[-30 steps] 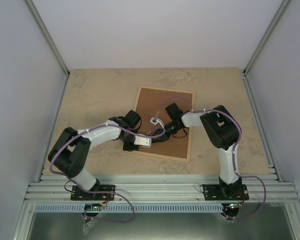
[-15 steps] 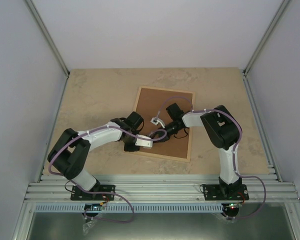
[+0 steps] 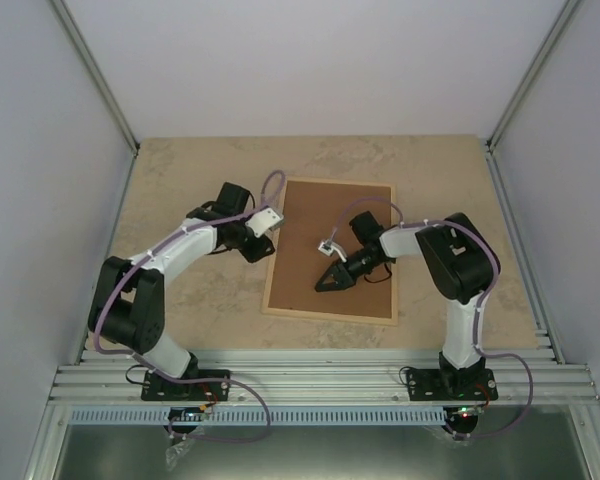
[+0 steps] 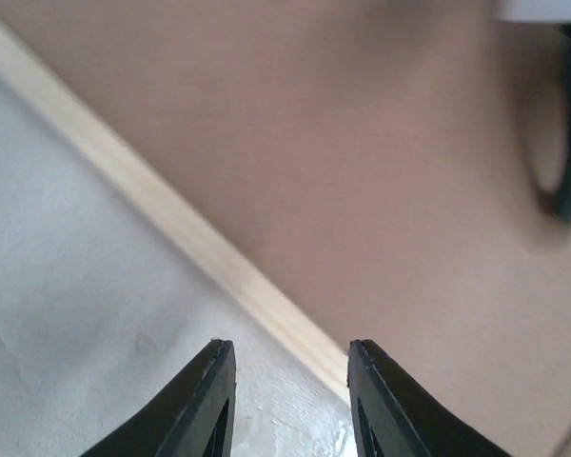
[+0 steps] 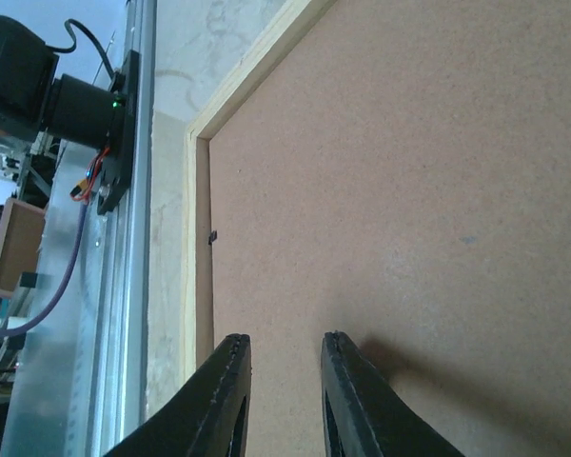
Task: Put the photo into the frame
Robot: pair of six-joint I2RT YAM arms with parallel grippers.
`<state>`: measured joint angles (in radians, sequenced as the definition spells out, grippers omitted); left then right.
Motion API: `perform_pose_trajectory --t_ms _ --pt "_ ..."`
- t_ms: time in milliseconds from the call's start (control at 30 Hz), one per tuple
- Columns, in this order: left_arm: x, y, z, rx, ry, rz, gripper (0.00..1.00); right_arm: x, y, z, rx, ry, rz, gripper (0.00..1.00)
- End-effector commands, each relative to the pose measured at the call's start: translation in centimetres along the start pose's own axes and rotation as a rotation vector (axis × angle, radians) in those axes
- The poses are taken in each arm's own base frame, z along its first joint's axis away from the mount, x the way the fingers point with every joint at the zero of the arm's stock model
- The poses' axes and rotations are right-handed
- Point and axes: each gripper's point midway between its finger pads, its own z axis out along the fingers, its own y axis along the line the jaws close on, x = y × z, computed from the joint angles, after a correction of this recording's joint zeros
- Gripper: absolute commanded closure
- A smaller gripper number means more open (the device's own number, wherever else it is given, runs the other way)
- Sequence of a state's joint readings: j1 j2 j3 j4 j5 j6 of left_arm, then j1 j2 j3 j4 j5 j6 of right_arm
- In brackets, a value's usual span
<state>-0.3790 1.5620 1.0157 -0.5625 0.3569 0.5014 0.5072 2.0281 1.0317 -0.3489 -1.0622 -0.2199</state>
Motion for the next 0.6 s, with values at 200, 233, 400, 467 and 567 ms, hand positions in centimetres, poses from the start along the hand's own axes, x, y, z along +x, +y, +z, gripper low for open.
perform_pose_trajectory --t_ms 200,233,400,467,567 --pt "2.4 1.0 3.2 0.053 0.023 -0.469 0.61 0.8 2.5 -2.5 0.098 0.028 -0.180 0.69" --pt "2.5 0.8 3.5 0.067 0.030 -0.491 0.60 0.0 2.9 -2.7 0.104 0.016 -0.229 0.69" --pt "2.2 0.1 4.0 0.125 0.008 -0.534 0.58 -2.0 4.4 -2.3 0.159 0.039 -0.492 0.68" --pt "2.5 0.0 4.3 0.129 0.015 -0.546 0.55 -1.6 5.0 -1.4 0.161 0.083 -0.587 0.68" --pt "2.9 0.0 4.7 0.130 0.019 -0.564 0.53 -0.9 5.7 0.3 0.176 0.142 -0.680 0.69"
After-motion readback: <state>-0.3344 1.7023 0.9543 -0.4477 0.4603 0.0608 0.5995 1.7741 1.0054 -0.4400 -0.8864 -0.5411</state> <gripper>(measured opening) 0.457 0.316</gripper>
